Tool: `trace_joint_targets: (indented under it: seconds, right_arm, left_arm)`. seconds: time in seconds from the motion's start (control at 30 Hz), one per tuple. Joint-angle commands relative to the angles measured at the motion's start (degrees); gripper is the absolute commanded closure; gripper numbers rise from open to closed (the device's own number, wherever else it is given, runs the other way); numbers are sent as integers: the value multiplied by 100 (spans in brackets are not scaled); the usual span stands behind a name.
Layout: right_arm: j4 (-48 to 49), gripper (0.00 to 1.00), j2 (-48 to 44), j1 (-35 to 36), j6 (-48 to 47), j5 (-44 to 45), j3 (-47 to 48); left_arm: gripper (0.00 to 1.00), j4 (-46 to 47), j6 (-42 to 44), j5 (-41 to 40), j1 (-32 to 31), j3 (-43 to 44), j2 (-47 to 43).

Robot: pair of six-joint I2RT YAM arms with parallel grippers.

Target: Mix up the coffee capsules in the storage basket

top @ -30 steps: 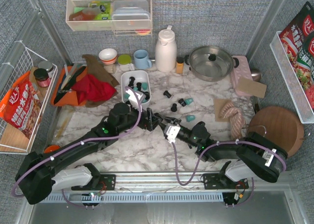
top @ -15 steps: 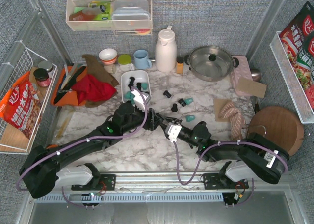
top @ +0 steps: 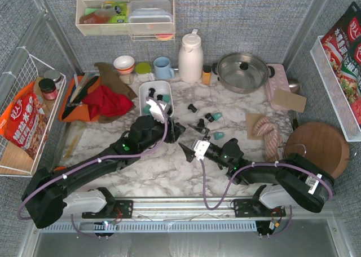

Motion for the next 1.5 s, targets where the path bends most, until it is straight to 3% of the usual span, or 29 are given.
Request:
trace_joint_targets:
  seconds: [0.0, 0.13, 0.43, 0.73, 0.9, 1.07, 1.37, 1.47]
  right_arm:
    - [-238, 15, -84, -43, 243, 367, 139]
    - [-489, 14, -168, -193, 395, 666, 190]
    - [-1382, 15, -422, -666, 1609, 1819, 448]
    - [-4520, 16, -360, -1244, 3819, 2199, 1784]
    - [-5399, 27, 261, -1465, 4427, 2292, 2366]
    - [-5983, 31, 708, -1576, 4600, 2270, 2812]
    - [-6580, 33, 1350, -1681, 5245, 2275, 3397]
    - [-6870, 34, 1579, -1701, 5418, 2255, 3649]
  left_arm:
    - [76, -259, 44, -1315, 32, 195, -44]
    - [74, -386, 195, -1962, 151, 323, 40]
    - [70, -77, 145, -1828, 1328, 913, 1065]
    - [67, 280, 399, -1561, 2030, 2663, 3216]
    - [62, 288, 458, -1305, 2327, 3719, 4452]
    - [57, 338, 312, -1139, 2497, 4421, 5388]
    - [42, 594, 270, -1051, 2582, 4617, 5740]
    - [30, 775, 217, -1054, 2576, 4319, 5520]
